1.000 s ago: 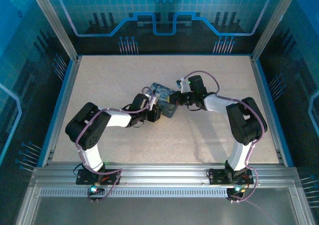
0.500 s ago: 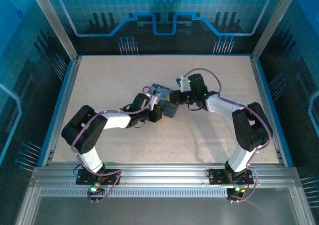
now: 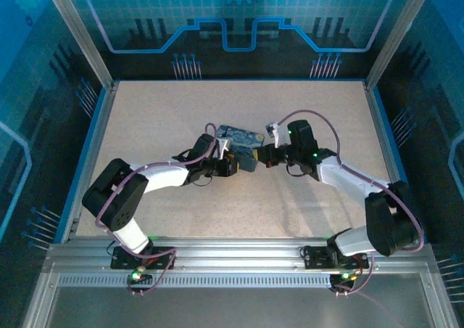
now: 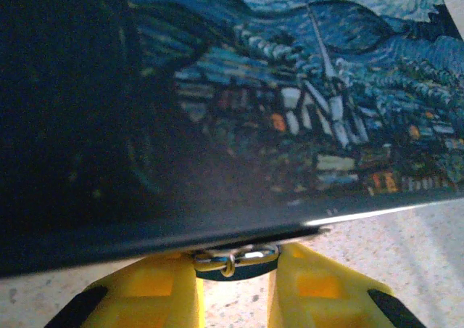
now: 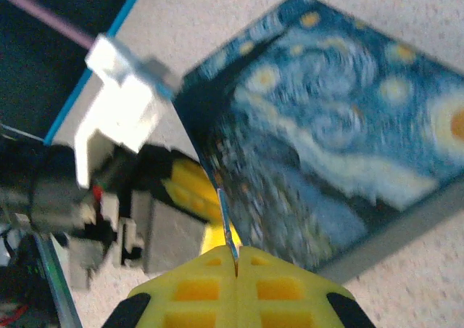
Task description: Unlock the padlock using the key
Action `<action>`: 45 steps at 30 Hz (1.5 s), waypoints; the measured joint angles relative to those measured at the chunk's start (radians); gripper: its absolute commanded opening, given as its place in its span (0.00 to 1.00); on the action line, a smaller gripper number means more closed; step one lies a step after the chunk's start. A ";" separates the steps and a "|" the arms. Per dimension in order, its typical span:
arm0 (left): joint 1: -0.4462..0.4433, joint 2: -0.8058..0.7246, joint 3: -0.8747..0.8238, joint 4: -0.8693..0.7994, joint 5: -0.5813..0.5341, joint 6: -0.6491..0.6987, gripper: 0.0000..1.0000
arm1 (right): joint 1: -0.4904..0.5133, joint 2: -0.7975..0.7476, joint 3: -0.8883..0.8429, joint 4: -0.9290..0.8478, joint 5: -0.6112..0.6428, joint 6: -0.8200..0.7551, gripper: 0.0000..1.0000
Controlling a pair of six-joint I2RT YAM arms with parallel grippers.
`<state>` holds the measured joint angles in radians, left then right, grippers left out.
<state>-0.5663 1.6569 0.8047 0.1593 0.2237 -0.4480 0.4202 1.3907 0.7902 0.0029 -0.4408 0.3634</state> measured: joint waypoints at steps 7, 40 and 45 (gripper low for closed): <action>-0.020 -0.010 0.031 -0.029 0.021 -0.094 0.16 | 0.003 -0.084 -0.117 0.008 0.002 -0.052 0.01; -0.024 -0.061 0.031 -0.045 0.059 -0.367 0.10 | 0.181 0.074 -0.241 0.292 0.211 -0.122 0.00; -0.024 -0.061 0.031 -0.046 0.061 -0.392 0.09 | 0.181 0.105 -0.241 0.332 0.209 -0.122 0.01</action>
<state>-0.5903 1.5959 0.8352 0.1131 0.2852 -0.8402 0.6014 1.4952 0.5495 0.3344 -0.2314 0.2413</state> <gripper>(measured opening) 0.231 0.042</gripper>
